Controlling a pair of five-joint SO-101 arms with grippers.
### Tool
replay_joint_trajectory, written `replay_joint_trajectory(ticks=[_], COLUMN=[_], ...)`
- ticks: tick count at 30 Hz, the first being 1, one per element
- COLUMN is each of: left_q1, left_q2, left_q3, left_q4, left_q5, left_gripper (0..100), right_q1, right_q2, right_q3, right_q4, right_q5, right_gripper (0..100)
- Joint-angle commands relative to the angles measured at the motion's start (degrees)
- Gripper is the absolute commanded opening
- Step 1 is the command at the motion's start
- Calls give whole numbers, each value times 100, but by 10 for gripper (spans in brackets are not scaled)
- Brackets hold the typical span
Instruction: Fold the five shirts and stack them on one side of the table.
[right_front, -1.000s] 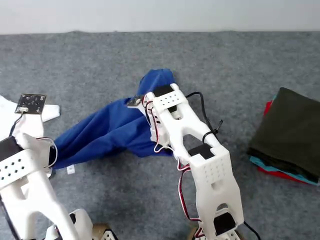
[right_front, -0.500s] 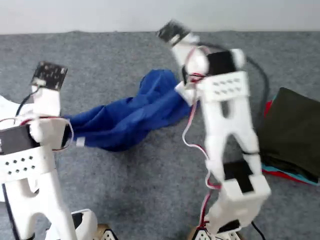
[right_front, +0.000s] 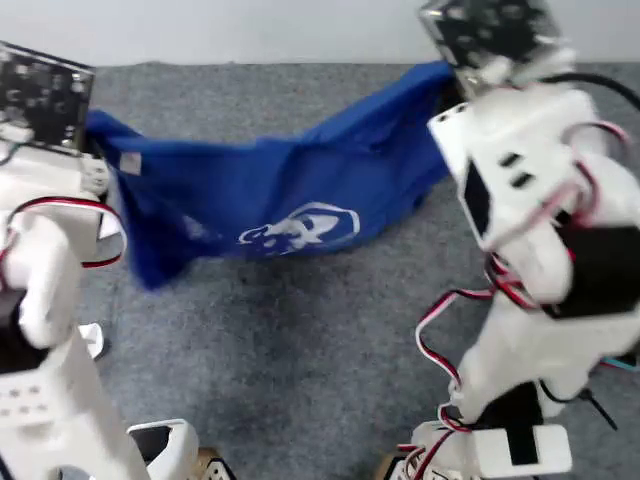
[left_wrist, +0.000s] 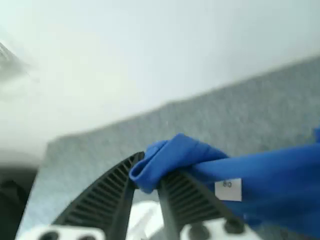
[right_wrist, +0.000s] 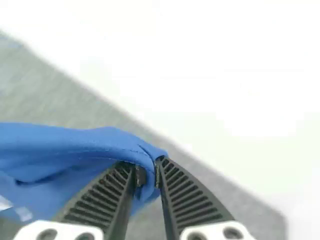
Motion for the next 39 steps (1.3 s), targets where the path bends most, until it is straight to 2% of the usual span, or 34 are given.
replay_joint_trajectory(ticks=[1,6,11,15,24,30,34,37,39], left_q1=[44,220,545,510,264,422,580,545,571], left_q2=[-114,-132,-123,-114,-123,-149,-167,-167,-167], left_q3=[-576,-760,-725,-435,2633,4576,4699,4259,3864], left_q4=[-316,-62,1046,1776,1767,1204,1310,1538,1741], left_q5=[-70,-571,-800,-853,-853,-1073,-1116,-1116,-1116], left_gripper=[14,14,14,14,14,15,66,148,166], right_q1=[295,435,409,409,400,391,391,365,286], right_q2=[-242,-356,-224,-13,171,321,391,400,400], right_q3=[-440,-501,-422,-62,1881,3077,3437,3473,3473], right_q4=[-277,-365,-84,374,549,426,259,233,242], right_q5=[44,185,308,281,273,273,273,273,273], right_gripper=[9,9,9,9,10,10,10,10,10])
